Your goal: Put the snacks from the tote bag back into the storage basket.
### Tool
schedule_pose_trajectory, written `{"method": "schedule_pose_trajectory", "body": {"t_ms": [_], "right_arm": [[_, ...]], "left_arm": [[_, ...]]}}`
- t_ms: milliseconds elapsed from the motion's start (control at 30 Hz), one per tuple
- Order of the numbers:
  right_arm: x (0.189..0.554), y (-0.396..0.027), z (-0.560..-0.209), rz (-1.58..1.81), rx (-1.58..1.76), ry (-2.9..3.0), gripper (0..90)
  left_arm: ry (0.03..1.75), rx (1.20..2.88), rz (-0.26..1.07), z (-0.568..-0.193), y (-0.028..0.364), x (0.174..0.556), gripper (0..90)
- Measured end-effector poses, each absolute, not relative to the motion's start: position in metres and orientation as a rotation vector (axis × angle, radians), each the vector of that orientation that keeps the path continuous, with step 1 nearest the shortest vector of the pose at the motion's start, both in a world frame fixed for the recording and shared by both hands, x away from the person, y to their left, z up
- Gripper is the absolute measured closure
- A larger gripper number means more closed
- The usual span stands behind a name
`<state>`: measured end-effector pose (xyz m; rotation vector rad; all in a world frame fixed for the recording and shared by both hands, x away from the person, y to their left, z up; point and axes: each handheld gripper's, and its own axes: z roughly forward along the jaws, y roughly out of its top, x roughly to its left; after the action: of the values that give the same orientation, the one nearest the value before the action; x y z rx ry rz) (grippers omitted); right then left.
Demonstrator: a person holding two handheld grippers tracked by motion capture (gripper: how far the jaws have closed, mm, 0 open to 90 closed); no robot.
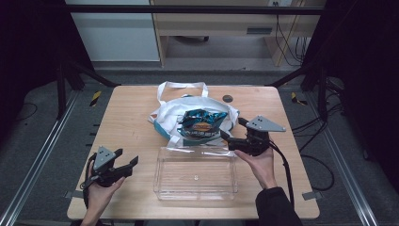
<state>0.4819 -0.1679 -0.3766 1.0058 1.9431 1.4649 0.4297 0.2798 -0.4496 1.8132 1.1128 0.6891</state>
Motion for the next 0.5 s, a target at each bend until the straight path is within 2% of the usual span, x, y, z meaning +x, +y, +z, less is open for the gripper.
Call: {"method": "schedule_pose_trajectory", "body": {"t_ms": [500], "right_arm": [[0.501,-0.157,-0.38,1.455,1.036,1.95,18.3]], "left_arm": [[1.117,1.814,0.691,-0.45,0.28,0.43,30.4]]}}
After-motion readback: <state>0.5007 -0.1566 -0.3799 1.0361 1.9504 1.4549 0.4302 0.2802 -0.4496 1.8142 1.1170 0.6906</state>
